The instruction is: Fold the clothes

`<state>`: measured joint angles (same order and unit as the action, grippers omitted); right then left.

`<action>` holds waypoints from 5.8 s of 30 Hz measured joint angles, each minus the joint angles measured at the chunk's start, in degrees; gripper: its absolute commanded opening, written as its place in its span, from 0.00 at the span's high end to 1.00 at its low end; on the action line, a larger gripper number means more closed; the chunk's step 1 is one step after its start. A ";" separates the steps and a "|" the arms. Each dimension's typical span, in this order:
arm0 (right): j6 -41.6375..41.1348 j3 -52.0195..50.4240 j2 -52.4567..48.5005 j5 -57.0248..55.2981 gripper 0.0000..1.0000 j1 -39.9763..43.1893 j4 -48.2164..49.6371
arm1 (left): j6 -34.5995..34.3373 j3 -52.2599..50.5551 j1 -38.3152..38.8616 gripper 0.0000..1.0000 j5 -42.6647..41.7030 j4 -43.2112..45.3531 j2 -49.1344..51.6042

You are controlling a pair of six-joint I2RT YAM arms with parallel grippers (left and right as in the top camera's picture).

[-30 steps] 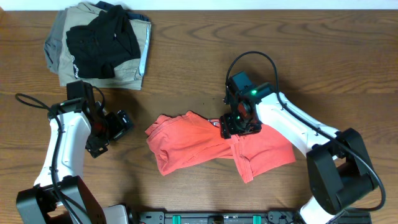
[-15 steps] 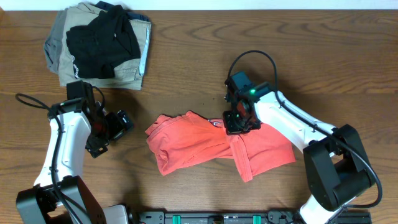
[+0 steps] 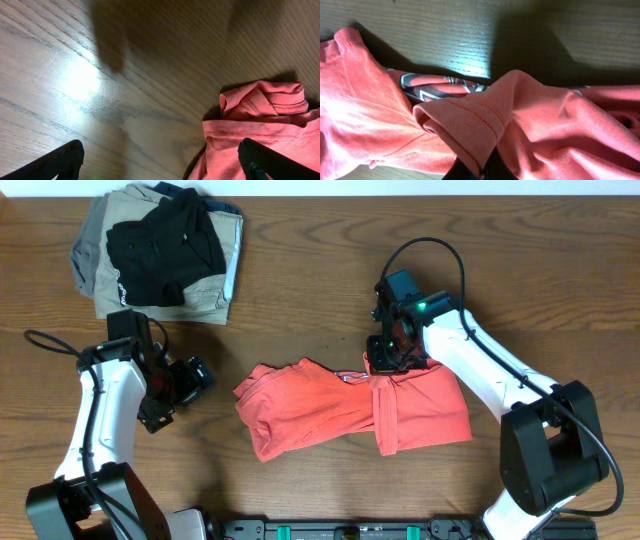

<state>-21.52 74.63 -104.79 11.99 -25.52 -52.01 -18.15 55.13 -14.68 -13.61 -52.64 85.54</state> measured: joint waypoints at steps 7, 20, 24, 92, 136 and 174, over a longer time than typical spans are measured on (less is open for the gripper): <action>-0.61 0.00 0.00 0.02 0.99 0.00 2.40 | 0.00 0.00 0.00 0.00 0.00 0.00 0.00; -0.44 0.02 0.00 0.52 0.34 -2.99 3.63 | 0.00 0.00 0.00 0.00 0.00 0.00 0.00; -0.24 0.87 0.00 1.57 0.33 -3.08 -0.52 | 0.00 0.00 0.00 0.00 0.00 0.02 0.00; 6.32 -13.00 0.26 8.85 0.92 -6.34 1.27 | 0.00 -0.09 0.00 0.00 0.00 0.57 0.00; 5.51 -16.20 0.59 10.60 0.98 -10.08 2.86 | 0.00 -0.15 0.00 0.00 0.00 0.61 0.00; 10.03 7.96 0.66 -8.96 0.01 23.26 -18.84 | 7.96 -9.79 0.07 0.02 -13.60 -0.72 0.00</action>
<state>-11.49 82.59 -104.14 3.03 -2.26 -70.85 -10.20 45.34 -14.61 -27.20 -53.36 85.54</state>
